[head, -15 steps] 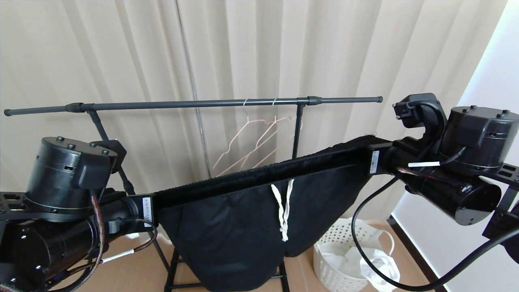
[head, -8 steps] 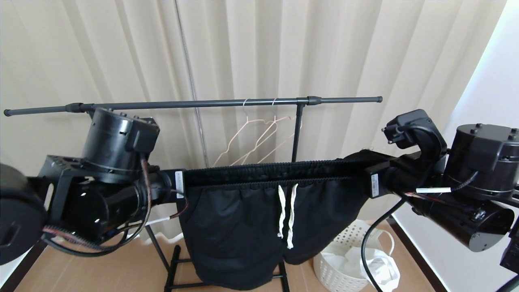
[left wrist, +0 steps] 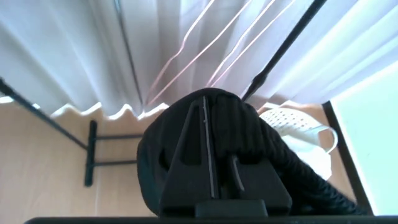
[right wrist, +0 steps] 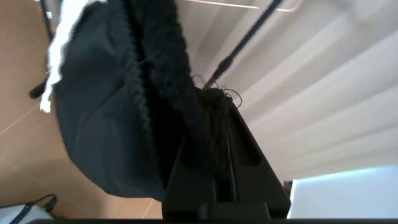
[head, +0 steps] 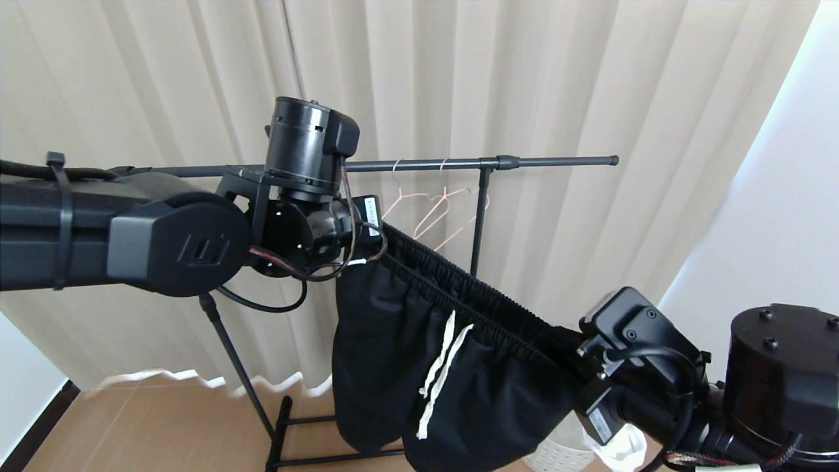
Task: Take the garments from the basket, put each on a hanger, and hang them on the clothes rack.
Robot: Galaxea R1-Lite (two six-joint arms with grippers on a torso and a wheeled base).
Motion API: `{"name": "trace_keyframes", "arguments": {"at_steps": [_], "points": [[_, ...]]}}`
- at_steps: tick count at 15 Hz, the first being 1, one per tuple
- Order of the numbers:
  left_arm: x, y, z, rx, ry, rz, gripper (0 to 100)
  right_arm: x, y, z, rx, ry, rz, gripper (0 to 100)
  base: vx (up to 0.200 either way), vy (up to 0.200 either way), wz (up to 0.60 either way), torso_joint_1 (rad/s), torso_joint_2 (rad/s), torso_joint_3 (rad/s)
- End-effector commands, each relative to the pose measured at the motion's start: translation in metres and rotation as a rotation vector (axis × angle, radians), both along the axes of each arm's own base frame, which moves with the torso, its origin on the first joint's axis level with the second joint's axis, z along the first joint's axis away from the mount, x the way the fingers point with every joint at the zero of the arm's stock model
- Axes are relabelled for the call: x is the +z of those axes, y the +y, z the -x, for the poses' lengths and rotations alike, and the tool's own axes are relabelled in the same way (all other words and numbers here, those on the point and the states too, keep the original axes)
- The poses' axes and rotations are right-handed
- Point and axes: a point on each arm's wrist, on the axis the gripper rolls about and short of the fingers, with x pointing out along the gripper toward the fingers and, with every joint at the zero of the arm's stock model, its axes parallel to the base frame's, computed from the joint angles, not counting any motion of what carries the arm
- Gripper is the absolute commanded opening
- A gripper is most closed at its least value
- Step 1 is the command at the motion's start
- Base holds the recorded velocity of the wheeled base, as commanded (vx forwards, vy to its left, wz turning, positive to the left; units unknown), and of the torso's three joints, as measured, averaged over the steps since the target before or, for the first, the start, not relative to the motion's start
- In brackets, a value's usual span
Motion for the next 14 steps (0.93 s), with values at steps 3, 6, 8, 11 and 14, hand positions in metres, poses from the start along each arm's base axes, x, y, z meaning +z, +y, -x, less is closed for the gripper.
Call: {"name": "trace_keyframes", "arguments": {"at_steps": [3,6,8,11,14], "points": [[0.002,-0.032,-0.015,-0.04,-0.032,0.046,0,-0.007,0.02,0.03,0.203,0.032,-0.001,0,0.0,0.0,0.0,0.0,0.0,0.0],[0.012,-0.04,-0.02,-0.079,-0.059,0.087,0,-0.002,0.041,0.038,0.293,0.02,-0.176,0,0.0,0.0,0.0,0.0,0.0,0.0],[0.015,-0.044,-0.017,-0.121,-0.061,0.101,0,-0.007,0.063,0.04,0.331,-0.011,-0.295,0,0.0,0.0,0.0,0.0,0.0,0.0],[0.02,-0.05,-0.012,-0.143,-0.073,0.107,0,-0.015,0.084,0.039,0.365,-0.085,-0.403,0,0.0,0.0,0.0,0.0,0.0,0.0],[0.02,-0.05,-0.012,-0.147,-0.075,0.095,0,-0.013,0.083,0.039,0.361,-0.091,-0.41,0,0.0,0.0,0.0,0.0,0.0,0.0]]}}
